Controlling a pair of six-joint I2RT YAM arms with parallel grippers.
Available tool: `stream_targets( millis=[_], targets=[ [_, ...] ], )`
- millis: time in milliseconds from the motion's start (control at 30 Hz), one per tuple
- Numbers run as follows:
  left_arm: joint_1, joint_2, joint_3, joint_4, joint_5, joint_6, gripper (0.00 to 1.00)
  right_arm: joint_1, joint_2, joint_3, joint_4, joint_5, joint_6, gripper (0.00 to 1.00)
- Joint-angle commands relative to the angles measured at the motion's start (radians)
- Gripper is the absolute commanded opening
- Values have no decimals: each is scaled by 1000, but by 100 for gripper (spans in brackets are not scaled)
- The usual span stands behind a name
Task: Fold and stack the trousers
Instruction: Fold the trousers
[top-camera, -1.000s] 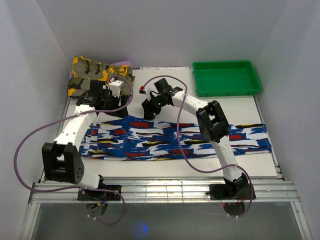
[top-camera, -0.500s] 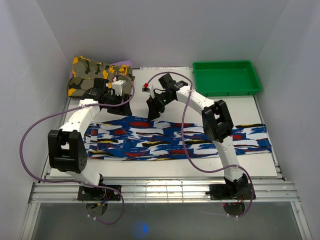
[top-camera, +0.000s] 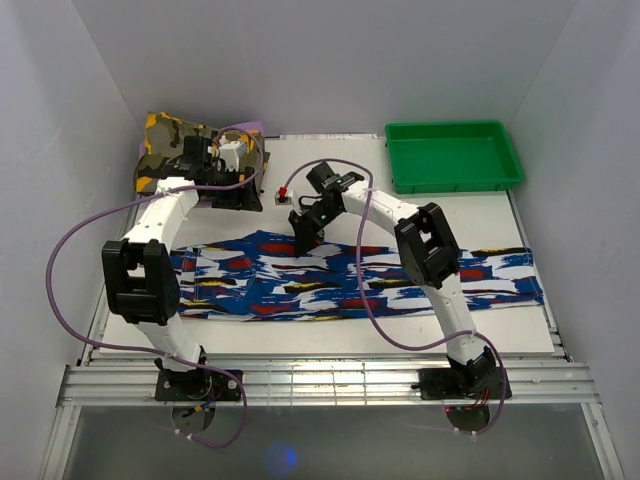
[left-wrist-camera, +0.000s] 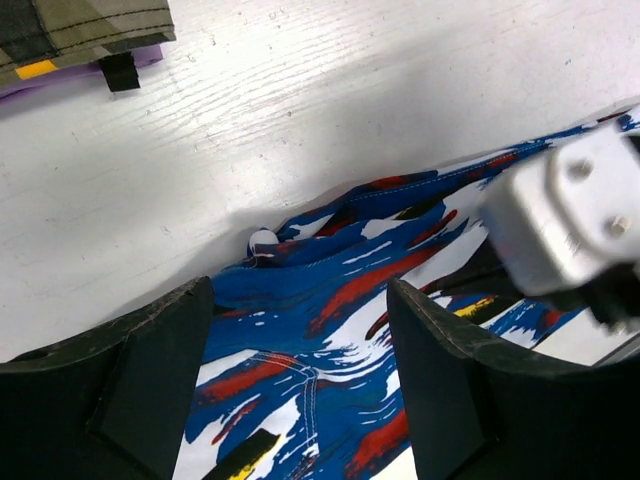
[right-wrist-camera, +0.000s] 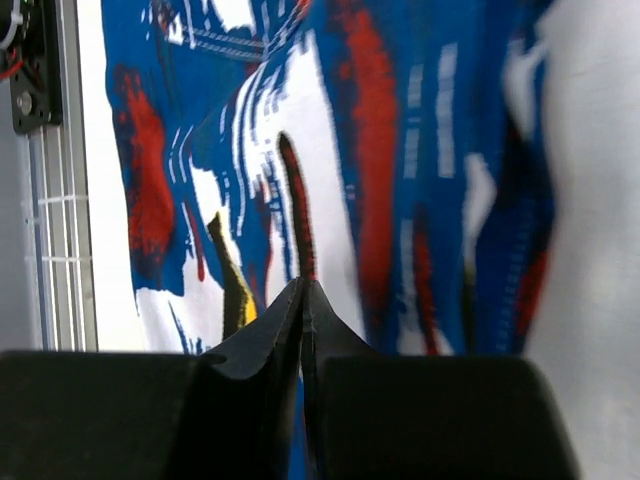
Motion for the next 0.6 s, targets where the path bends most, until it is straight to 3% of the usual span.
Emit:
stream_targets(
  millis=[0, 167, 233, 267, 333, 367, 433, 567],
  targets=[
    [-8, -31, 35, -49, 13, 18, 81, 34, -103, -52, -1, 0, -67, 8],
    [-45, -37, 13, -58, -23, 29, 80, 56, -160, -122, 82, 50, -38, 9],
    [-47, -38, 7, -58, -22, 15, 80, 53, -173, -116, 94, 67, -12, 21],
    [-47, -40, 4, -55, -23, 12, 80, 50, -174, -105, 102, 89, 11, 42],
    [-47, -41, -2, -54, -25, 8, 80, 33, -171, -93, 131, 113, 45, 60],
    [-47, -43, -7, -46, -33, 5, 80, 25, -150, -61, 138, 132, 66, 76],
    [-47, -44, -11, -38, -37, 2, 80, -5, -110, -11, 123, 149, 83, 83],
    [-41, -32, -4, -27, -109, -26, 81, -45, -6, 123, 51, 170, 88, 84]
  ],
)
